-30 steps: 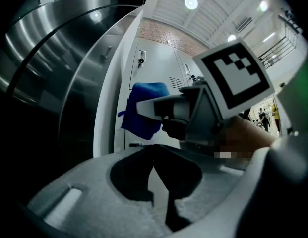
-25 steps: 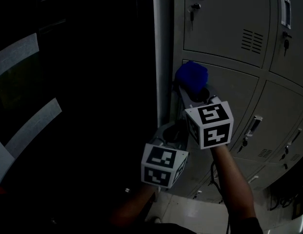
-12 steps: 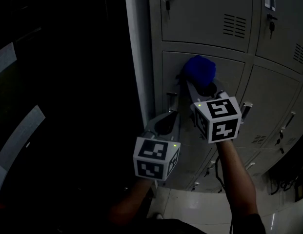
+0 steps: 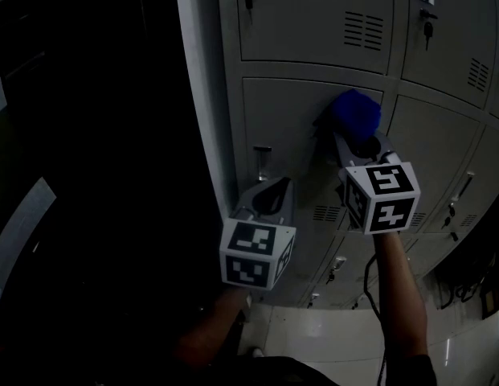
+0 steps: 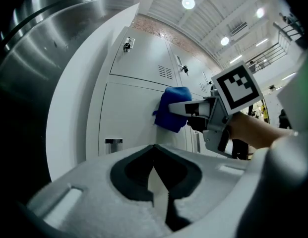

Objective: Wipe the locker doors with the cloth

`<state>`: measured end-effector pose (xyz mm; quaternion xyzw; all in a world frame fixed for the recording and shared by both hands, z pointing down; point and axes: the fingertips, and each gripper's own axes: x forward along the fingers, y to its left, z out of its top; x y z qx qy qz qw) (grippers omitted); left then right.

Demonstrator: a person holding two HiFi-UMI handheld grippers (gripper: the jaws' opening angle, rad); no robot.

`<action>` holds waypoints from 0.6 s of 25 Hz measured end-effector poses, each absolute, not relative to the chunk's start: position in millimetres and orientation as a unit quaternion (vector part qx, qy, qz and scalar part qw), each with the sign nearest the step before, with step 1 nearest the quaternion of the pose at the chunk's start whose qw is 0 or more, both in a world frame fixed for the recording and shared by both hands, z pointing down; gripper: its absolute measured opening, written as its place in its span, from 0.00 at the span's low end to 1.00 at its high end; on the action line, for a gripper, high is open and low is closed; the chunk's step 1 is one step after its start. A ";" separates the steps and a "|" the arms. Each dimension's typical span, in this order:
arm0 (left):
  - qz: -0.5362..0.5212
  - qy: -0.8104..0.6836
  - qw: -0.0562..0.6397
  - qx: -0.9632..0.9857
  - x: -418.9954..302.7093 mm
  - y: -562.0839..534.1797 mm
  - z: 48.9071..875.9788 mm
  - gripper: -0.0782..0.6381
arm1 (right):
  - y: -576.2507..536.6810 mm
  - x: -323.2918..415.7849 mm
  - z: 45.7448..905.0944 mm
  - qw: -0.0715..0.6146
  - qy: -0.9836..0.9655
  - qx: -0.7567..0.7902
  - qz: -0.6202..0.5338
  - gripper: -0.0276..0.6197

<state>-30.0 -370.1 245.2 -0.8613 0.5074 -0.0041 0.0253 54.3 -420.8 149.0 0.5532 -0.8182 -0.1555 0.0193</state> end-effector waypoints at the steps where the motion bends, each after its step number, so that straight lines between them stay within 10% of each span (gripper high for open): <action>1: -0.005 0.507 0.025 -0.862 -28.7 -371.0 246.2 0.12 | -420.7 61.6 149.2 0.020 -0.814 0.559 -0.156 0.15; 15: -0.003 0.532 0.029 -0.846 -45.2 -371.7 247.8 0.12 | -397.4 62.7 146.0 -0.014 -0.821 0.549 -0.153 0.15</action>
